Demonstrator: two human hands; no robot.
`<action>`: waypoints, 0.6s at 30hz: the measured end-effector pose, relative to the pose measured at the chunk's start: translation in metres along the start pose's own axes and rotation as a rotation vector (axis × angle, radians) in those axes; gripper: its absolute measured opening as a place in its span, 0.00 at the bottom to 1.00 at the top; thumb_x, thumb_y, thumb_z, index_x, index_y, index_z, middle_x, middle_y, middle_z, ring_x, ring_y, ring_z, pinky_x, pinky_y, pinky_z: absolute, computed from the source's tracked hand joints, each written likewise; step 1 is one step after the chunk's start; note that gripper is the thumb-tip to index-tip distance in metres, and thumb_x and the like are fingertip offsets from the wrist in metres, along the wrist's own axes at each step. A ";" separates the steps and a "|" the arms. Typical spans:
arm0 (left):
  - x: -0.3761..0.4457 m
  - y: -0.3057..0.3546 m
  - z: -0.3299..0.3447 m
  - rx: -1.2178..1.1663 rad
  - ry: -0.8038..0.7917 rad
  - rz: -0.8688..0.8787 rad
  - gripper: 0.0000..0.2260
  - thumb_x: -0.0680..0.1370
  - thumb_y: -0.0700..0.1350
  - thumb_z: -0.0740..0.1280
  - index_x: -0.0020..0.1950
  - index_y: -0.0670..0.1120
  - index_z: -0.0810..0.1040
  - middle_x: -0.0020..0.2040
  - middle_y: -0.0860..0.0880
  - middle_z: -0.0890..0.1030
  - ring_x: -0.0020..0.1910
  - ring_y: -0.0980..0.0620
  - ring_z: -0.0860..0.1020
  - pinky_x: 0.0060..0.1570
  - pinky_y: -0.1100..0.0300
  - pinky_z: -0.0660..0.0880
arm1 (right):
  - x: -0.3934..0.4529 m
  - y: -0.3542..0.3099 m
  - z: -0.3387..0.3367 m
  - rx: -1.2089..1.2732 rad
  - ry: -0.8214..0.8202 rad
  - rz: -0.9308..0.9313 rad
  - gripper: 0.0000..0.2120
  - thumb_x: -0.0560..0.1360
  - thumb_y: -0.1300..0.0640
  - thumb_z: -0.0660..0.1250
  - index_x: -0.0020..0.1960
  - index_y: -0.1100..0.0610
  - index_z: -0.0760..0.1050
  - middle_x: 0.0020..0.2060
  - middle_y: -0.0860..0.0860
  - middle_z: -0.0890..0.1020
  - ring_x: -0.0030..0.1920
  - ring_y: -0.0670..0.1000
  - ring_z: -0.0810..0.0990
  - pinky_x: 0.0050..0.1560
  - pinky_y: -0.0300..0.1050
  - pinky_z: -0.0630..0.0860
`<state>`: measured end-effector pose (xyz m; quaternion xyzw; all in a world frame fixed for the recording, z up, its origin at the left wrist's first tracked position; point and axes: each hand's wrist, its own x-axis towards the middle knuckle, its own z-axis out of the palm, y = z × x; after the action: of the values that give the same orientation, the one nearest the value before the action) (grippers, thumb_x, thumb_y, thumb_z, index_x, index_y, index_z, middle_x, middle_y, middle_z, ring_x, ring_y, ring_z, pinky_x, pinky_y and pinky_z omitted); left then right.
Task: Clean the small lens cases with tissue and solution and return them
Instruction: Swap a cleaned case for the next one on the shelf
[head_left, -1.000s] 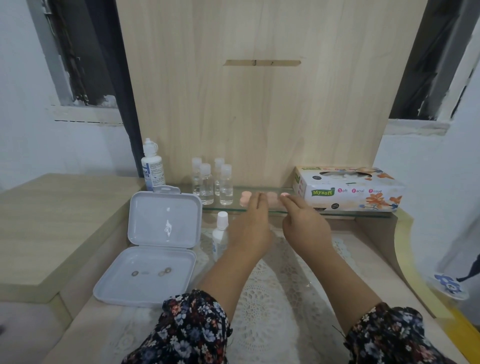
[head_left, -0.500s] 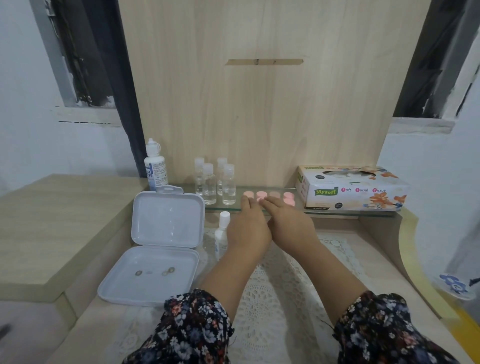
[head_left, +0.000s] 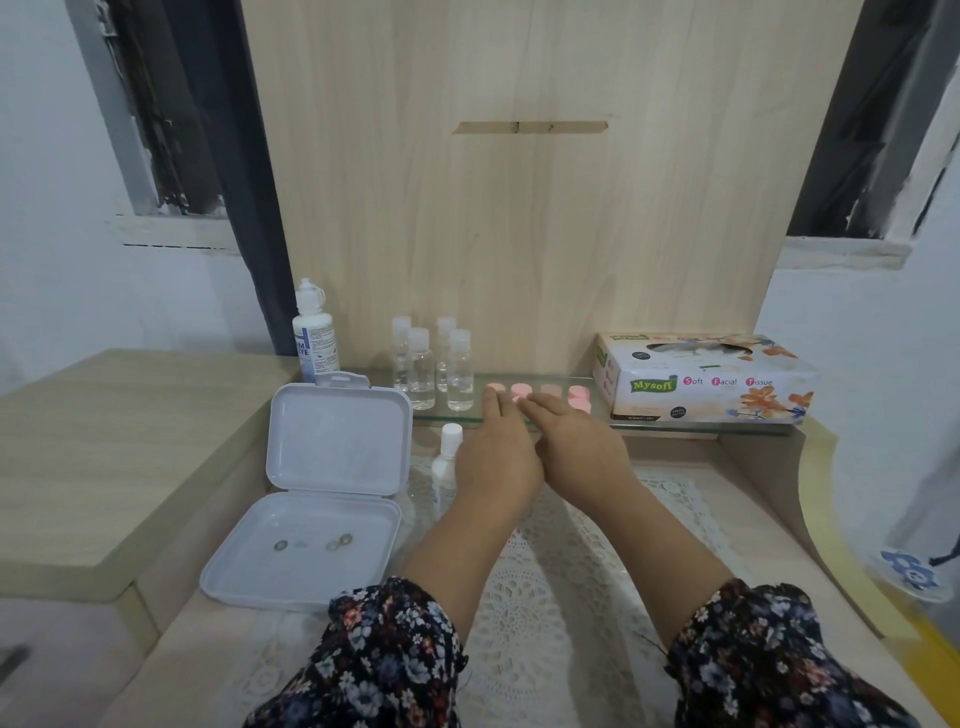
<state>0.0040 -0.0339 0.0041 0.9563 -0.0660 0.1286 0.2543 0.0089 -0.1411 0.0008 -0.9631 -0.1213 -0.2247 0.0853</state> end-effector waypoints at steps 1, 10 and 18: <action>-0.001 0.000 0.000 -0.006 0.005 0.014 0.31 0.78 0.40 0.62 0.78 0.44 0.50 0.79 0.49 0.46 0.60 0.44 0.75 0.49 0.54 0.72 | -0.001 0.000 0.000 -0.003 0.011 0.002 0.29 0.74 0.64 0.59 0.74 0.49 0.64 0.72 0.42 0.68 0.60 0.51 0.76 0.40 0.42 0.69; -0.005 0.000 0.004 0.048 -0.044 0.138 0.32 0.75 0.35 0.61 0.77 0.46 0.52 0.79 0.52 0.48 0.54 0.42 0.77 0.40 0.53 0.72 | -0.012 0.006 -0.001 -0.006 0.073 0.145 0.26 0.75 0.65 0.56 0.71 0.52 0.68 0.68 0.45 0.71 0.58 0.53 0.77 0.40 0.46 0.75; -0.006 0.002 0.002 0.029 -0.050 0.144 0.32 0.76 0.34 0.59 0.78 0.47 0.52 0.79 0.53 0.47 0.54 0.43 0.77 0.38 0.54 0.71 | -0.011 0.008 0.001 -0.001 0.108 0.143 0.26 0.74 0.66 0.57 0.70 0.52 0.69 0.67 0.45 0.72 0.57 0.53 0.77 0.38 0.44 0.71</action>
<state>-0.0016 -0.0361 0.0011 0.9556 -0.1391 0.1234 0.2288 0.0016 -0.1510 -0.0063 -0.9558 -0.0473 -0.2699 0.1070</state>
